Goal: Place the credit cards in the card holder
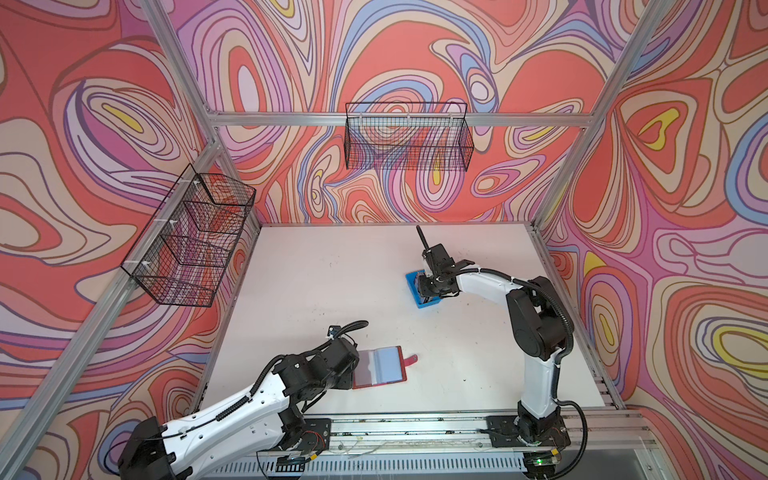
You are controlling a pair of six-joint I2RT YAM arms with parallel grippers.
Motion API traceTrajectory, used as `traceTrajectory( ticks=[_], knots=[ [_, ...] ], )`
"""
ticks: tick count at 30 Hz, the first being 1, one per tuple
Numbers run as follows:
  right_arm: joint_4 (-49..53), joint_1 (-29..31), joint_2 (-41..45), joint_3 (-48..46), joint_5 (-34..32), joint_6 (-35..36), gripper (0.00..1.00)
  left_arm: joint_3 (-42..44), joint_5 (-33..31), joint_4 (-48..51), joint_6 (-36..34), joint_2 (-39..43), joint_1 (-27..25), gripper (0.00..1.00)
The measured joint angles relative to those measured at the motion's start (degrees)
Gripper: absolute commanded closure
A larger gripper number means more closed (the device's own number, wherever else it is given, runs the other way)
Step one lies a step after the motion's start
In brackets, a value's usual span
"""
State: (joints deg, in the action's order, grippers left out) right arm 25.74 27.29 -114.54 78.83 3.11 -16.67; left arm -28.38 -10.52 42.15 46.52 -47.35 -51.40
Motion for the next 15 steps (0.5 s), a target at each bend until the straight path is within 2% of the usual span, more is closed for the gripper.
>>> traceTrajectory(
  ticks=[2, 7, 15],
  knots=[
    [-0.76, -0.48, 0.00, -0.57, 2.43, -0.48, 0.49, 0.00, 0.00, 0.00, 0.00, 0.00, 0.00, 0.40],
    [-1.73, -1.66, -0.02, -1.88, 6.82, -1.49, 0.47, 0.00, 0.02, 0.00, 0.00, 0.02, 0.00, 0.40],
    [-4.31, -2.43, -0.02, -2.58, 10.21, -2.14, 0.45, 0.00, 0.02, 0.00, 0.00, 0.02, 0.00, 0.40]
  ],
)
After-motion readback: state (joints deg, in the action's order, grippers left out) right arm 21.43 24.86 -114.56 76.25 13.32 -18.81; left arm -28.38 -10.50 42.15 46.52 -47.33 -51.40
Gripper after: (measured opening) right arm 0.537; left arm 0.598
